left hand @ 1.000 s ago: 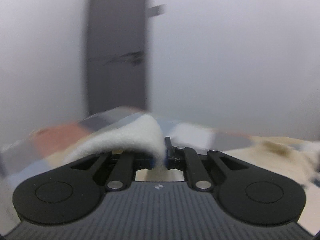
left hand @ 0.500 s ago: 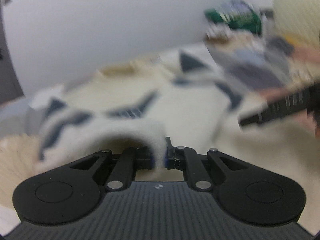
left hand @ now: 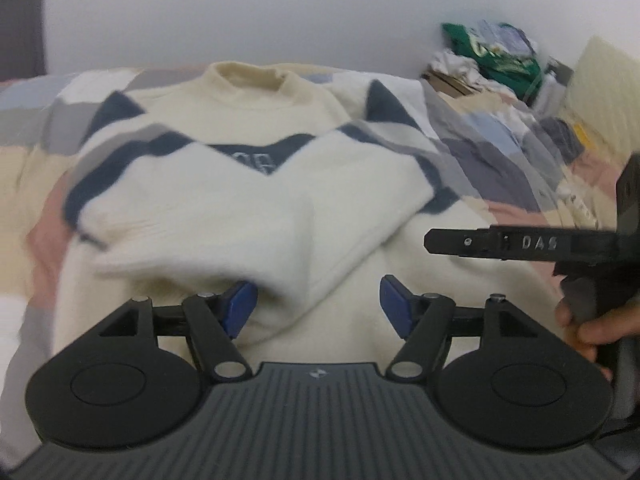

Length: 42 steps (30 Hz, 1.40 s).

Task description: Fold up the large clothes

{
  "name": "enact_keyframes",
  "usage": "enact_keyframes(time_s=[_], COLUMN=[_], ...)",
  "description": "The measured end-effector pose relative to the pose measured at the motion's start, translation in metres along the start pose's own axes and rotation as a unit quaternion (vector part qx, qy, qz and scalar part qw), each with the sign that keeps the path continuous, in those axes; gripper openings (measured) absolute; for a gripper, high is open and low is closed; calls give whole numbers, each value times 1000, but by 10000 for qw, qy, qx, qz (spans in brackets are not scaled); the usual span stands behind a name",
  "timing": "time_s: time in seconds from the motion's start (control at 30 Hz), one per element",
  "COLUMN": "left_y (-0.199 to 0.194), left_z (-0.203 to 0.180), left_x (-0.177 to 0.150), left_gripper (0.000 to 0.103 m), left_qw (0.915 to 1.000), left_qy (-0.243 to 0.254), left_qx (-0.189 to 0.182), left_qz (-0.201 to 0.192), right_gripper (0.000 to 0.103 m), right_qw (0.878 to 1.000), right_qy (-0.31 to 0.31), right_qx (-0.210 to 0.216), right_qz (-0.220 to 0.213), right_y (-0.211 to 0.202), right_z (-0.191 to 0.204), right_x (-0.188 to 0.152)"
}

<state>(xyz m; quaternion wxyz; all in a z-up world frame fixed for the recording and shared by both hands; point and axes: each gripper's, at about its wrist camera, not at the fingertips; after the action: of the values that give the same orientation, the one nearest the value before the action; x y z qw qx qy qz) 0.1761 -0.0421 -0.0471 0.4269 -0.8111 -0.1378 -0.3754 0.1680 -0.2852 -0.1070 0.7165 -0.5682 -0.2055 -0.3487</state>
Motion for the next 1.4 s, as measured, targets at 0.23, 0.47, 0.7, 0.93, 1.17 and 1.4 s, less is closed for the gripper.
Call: enact_keyframes(time_s=[0.23,0.47,0.7,0.93,1.17,1.4], left_y=[-58,-71,-43,-47,-55,-72], left_z=[12,80,109,120,132,150], left_x=[-12,-15,-11,-6,2,0], left_gripper=[73,73,70,70,70,70], left_qw=[9952,9690,9480,9357,9389,9376], left_qy=[-801,-2177,-2672,-2946,-2948,-3042], left_qx=[386,-643,-1297,-1273,-908,-443], left_qz=[-404,-975,-1145,-1467,-1525,-1623], right_gripper=[61,61,60,61,60,59], right_qw=[9969,9914,9972,9929,9733,9472], right_qy=[-477,-1118,-672,-859,-1959,-3041], right_qx=[619,662,309,659,838,459], right_qz=[-106,162,96,-489,-850,-912], right_y=[-2,17,26,7,-3,24], right_z=[34,83,83,81,142,198], right_x=[-5,-18,-17,-15,-19,-33])
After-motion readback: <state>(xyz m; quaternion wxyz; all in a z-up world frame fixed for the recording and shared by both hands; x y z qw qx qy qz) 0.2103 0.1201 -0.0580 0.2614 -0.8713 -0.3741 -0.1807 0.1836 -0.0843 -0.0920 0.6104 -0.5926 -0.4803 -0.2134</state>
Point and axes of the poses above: each gripper's, at about its wrist camera, not at the fingertips, and y roughly the way its jaws point, z to its left, x to its top, and after that the axes turned 15 degrees about -x, right-handed
